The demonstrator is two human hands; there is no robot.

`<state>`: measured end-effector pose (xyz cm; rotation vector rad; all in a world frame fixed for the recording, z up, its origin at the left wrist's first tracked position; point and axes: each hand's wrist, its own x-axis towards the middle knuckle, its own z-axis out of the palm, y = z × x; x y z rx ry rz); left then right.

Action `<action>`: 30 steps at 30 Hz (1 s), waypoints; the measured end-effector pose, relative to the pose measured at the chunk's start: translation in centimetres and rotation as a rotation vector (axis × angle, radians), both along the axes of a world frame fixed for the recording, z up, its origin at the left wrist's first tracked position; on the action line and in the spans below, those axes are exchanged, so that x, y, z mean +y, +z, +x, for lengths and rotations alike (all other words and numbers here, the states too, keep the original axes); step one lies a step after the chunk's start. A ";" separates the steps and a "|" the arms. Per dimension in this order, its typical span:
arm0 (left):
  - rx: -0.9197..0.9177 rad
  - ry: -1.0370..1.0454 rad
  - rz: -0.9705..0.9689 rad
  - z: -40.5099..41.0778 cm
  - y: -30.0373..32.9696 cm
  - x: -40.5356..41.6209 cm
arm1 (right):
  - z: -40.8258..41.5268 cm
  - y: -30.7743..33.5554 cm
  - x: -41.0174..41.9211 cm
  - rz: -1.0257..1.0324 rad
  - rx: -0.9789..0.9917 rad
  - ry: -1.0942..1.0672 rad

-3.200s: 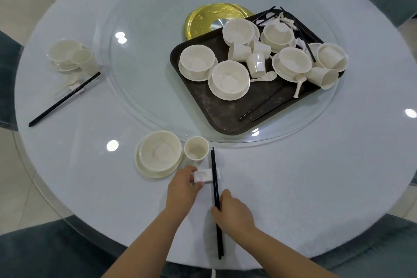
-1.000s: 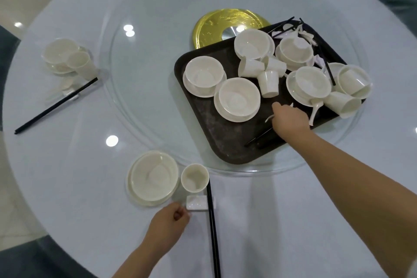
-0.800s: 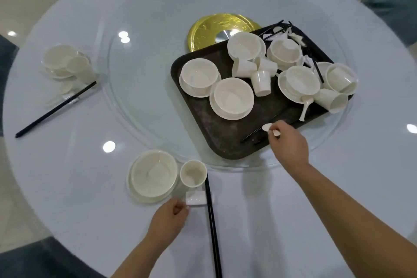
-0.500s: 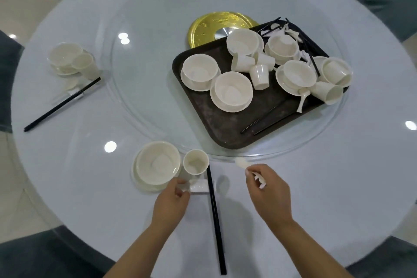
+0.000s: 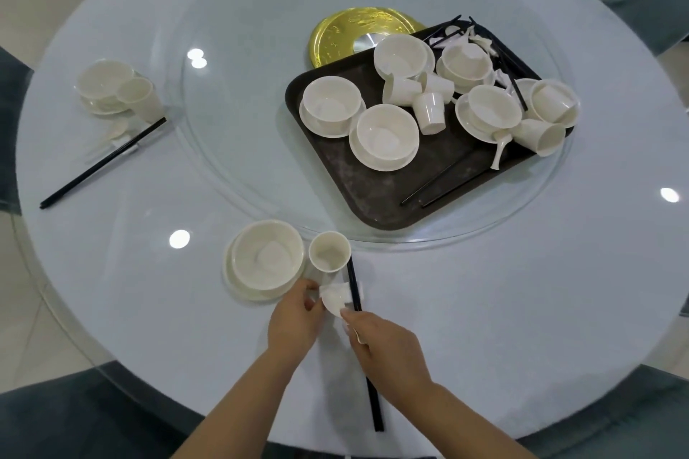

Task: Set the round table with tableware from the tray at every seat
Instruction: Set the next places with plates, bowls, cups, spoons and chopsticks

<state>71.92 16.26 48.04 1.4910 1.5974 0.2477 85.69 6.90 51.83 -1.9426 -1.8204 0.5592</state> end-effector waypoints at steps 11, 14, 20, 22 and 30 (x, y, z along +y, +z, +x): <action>-0.003 -0.020 -0.029 -0.5 -0.6 -0.3 | 0.2 -1.9 0.4 0.123 -0.293 0.135; 0.003 -0.035 -0.025 -0.7 -0.7 -0.4 | -0.1 -2.2 0.5 0.073 -0.303 0.171; -0.028 -0.024 -0.074 -1.0 -0.8 -0.3 | -0.6 -2.4 0.8 -0.034 -0.356 0.234; -0.052 -0.018 -0.096 -1.2 -0.8 -0.1 | -0.8 -2.2 0.7 -0.078 -0.348 0.254; -0.090 -0.010 -0.176 -1.3 -0.1 0.5 | -0.5 -2.8 0.0 -0.324 -0.177 0.239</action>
